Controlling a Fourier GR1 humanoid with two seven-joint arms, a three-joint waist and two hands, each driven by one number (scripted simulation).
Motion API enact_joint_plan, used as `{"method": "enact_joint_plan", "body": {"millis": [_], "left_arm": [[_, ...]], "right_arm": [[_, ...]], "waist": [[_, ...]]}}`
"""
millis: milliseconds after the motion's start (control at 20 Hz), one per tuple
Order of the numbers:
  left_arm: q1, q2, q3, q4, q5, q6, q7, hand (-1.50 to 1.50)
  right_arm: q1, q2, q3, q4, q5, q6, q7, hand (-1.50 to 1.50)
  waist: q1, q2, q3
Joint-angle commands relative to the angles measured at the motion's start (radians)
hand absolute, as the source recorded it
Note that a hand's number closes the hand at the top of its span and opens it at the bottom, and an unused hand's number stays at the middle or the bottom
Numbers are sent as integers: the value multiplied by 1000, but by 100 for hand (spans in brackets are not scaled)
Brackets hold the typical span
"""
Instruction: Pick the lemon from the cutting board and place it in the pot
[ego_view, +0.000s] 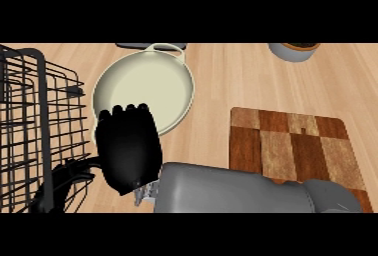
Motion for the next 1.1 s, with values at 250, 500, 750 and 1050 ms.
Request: {"method": "enact_joint_plan", "body": {"millis": [250,500,750,1050], "left_arm": [[-107,23,82,-62,-18,99,28,0],[-69,27,85,-80,-30,96,5,0],[-105,26,92,-104,-25,101,48,0],[-112,14,84,-120,-28,109,72,0]], "right_arm": [[-86,9,-28,-54,46,-221,190,150],[-125,9,-101,15,63,-288,121,150],[-132,9,-138,92,41,-322,45,150],[-145,9,-214,285,16,-362,-127,150]], "waist": [[-36,7,-7],[-41,13,-7],[-50,17,-6],[-55,23,-6]]}}
